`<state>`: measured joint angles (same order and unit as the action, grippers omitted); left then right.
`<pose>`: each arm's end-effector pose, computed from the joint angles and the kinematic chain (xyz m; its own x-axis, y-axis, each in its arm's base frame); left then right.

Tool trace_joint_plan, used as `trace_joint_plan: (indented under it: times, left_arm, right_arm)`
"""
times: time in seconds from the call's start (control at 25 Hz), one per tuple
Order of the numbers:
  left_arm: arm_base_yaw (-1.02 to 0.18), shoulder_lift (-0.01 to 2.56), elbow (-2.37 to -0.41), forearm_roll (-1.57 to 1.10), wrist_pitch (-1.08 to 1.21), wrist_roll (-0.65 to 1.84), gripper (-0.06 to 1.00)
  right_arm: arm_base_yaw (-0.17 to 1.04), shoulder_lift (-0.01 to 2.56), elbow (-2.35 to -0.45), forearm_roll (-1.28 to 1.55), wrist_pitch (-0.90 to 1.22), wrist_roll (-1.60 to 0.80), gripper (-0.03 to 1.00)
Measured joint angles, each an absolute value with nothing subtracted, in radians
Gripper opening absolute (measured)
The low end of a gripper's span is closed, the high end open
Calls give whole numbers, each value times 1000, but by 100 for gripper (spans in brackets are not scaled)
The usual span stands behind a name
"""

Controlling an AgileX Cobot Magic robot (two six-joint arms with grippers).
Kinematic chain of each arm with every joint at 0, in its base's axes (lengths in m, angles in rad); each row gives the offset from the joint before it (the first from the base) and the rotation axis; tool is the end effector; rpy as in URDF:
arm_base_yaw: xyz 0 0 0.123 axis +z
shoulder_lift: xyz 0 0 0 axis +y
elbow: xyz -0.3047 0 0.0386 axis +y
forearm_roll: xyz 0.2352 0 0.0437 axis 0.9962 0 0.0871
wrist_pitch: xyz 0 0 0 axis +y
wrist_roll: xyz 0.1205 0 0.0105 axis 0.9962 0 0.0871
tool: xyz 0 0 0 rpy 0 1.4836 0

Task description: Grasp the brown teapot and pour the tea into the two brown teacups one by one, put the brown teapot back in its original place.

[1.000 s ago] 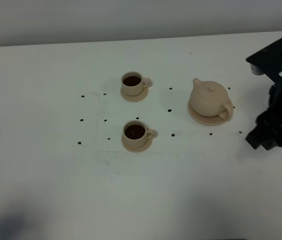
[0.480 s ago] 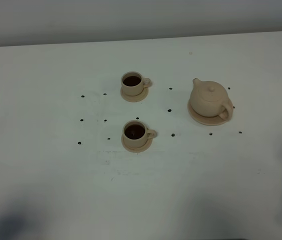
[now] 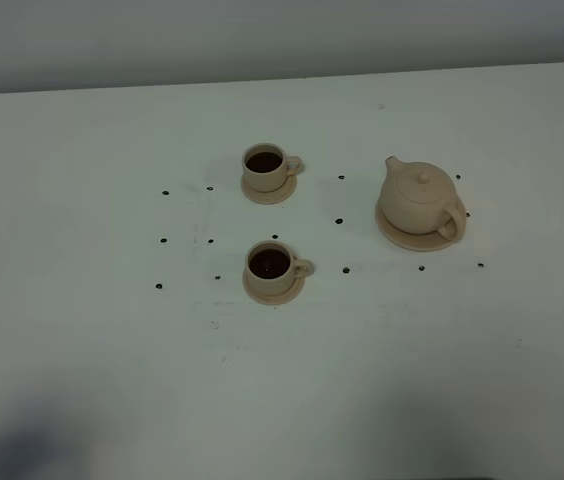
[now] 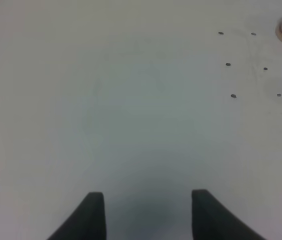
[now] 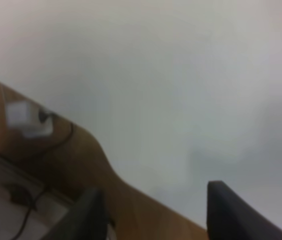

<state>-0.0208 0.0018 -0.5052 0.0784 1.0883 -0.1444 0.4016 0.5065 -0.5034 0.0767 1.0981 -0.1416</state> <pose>-0.0134 0.0087 0.2564 -0.4691 -0.0978 -0.8777 -0.0913 0.9939 -0.0619 0.0442 0.0277 0.2452 -0.7314 -0.4259 -0.5326 -0.5039 0.8637 0.0012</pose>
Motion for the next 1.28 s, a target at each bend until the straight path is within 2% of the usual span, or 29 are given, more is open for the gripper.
trace_joint_plan:
  times: [0.4, 0.92, 1.28]
  left_arm:
    - [-21, 2, -505, 78, 1088, -144, 43]
    - [-21, 2, -505, 78, 1088, -144, 43]
    - [-21, 2, -505, 78, 1088, -145, 43]
  right_arm:
    - [381, 456, -503, 77, 1092, -133, 44]
    - [10, 289, -503, 77, 1090, -133, 44]
    - [-27, 134, -503, 77, 1090, -133, 44]
